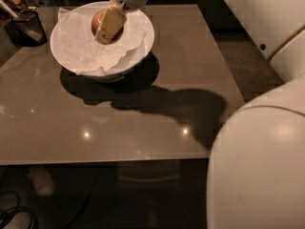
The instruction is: Pick apple from white bowl
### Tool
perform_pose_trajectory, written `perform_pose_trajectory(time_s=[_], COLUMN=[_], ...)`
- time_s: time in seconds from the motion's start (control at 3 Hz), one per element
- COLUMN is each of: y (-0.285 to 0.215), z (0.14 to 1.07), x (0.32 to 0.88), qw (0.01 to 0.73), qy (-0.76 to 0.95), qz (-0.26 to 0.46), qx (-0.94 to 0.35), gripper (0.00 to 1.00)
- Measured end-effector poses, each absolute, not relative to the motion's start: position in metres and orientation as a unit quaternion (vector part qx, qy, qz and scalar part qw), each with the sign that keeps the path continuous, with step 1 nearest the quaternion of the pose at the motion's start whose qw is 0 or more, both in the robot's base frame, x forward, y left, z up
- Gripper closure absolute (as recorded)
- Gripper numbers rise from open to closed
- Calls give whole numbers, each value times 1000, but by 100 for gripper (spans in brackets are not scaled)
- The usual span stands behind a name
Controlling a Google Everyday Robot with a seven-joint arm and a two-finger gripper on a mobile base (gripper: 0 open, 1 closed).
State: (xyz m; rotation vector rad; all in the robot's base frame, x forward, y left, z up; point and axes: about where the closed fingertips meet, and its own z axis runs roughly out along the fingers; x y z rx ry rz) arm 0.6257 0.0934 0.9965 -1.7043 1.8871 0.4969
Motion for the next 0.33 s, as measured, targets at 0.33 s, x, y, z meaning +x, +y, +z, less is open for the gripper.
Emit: perform_pose_trajectory(time_s=[0.33], y=[96], z=[1000], x=[620], qw=[274], qy=[694], qz=[185], qx=[-640], gripper=[100])
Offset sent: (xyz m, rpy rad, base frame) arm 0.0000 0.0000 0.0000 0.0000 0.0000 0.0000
